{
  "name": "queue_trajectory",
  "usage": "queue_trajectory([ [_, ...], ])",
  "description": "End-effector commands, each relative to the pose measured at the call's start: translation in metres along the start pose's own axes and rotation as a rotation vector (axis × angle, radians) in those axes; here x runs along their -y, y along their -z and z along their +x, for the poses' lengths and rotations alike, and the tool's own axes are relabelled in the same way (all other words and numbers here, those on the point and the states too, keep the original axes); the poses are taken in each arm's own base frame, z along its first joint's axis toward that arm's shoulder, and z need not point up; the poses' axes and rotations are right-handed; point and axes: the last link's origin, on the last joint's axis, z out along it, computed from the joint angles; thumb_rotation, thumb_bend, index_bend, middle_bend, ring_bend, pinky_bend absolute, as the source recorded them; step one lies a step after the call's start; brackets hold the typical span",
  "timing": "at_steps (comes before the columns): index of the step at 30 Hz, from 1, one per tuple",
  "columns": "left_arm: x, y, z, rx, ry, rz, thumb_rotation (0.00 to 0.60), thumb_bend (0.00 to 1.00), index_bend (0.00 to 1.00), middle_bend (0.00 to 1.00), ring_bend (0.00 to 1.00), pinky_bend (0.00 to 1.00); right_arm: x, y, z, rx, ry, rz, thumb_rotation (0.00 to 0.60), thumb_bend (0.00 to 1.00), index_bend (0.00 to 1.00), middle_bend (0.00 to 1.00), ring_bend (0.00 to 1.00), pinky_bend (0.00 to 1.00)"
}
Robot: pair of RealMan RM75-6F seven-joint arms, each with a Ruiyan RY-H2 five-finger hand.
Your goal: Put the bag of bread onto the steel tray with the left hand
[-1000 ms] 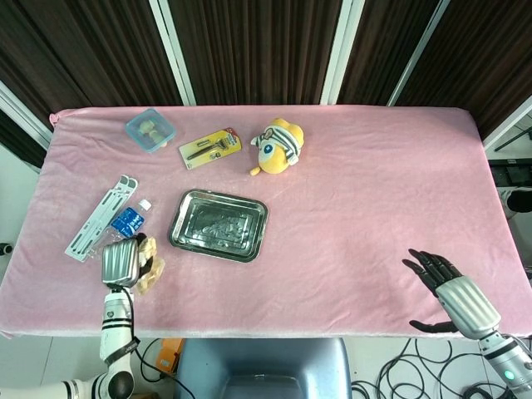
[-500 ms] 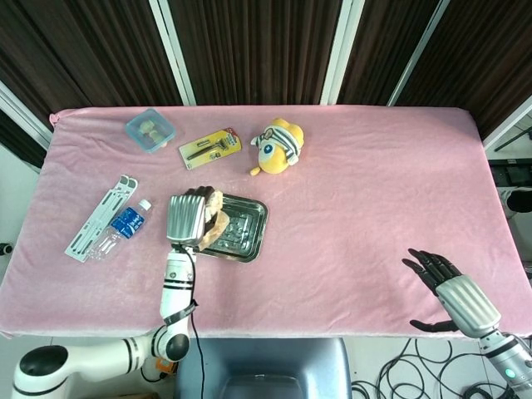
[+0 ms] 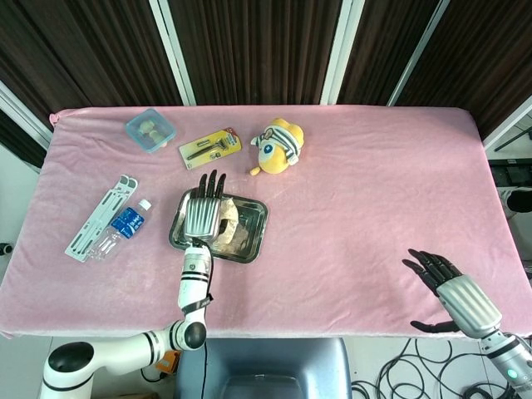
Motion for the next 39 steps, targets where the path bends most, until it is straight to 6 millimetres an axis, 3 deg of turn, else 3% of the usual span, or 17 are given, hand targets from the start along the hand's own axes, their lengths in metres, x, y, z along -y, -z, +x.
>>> queue_trajectory([
  [1, 0.022, 0.012, 0.007, 0.061, -0.065, 0.025, 0.600, 0.32, 0.00, 0.00, 0.00, 0.24, 0.001, -0.001, -0.001, 0.001, 0.002, -0.001, 0.600, 0.11, 0.00, 0.00, 0.00, 0.22],
  [12, 0.040, 0.027, 0.010, 0.140, -0.202, 0.033, 0.600, 0.32, 0.00, 0.00, 0.00, 0.24, 0.003, -0.003, -0.004, 0.016, 0.017, 0.001, 0.600, 0.11, 0.00, 0.00, 0.00, 0.22],
  [18, 0.055, 0.041, 0.027, 0.109, -0.169, 0.026, 0.600, 0.33, 0.03, 0.01, 0.01, 0.25, 0.002, -0.003, -0.003, 0.015, 0.013, -0.002, 0.600, 0.11, 0.00, 0.00, 0.00, 0.22],
  [21, 0.084, 0.066, 0.043, 0.072, -0.174, 0.000, 0.600, 0.34, 0.04, 0.01, 0.02, 0.26, 0.002, -0.002, -0.002, 0.007, 0.010, -0.003, 0.600, 0.11, 0.00, 0.00, 0.00, 0.22],
  [25, 0.144, 0.115, 0.060, 0.049, -0.163, -0.012, 0.600, 0.34, 0.04, 0.02, 0.02, 0.26, 0.001, -0.003, -0.002, -0.003, 0.008, -0.012, 0.600, 0.11, 0.00, 0.00, 0.00, 0.22],
  [31, 0.230, 0.173, 0.061, 0.041, -0.150, 0.031, 0.600, 0.34, 0.05, 0.02, 0.02, 0.23, 0.002, -0.002, -0.003, -0.025, 0.016, -0.021, 0.600, 0.11, 0.00, 0.00, 0.00, 0.22],
  [35, 0.255, 0.194, 0.058, 0.043, -0.054, 0.086, 0.600, 0.34, 0.07, 0.02, 0.02, 0.23, 0.002, -0.003, -0.004, -0.041, 0.022, -0.037, 0.600, 0.11, 0.00, 0.00, 0.00, 0.22],
  [39, 0.259, 0.205, 0.053, 0.059, -0.054, 0.071, 0.600, 0.34, 0.08, 0.02, 0.02, 0.23, 0.002, -0.005, -0.006, -0.046, 0.031, -0.050, 0.600, 0.11, 0.00, 0.00, 0.00, 0.22],
])
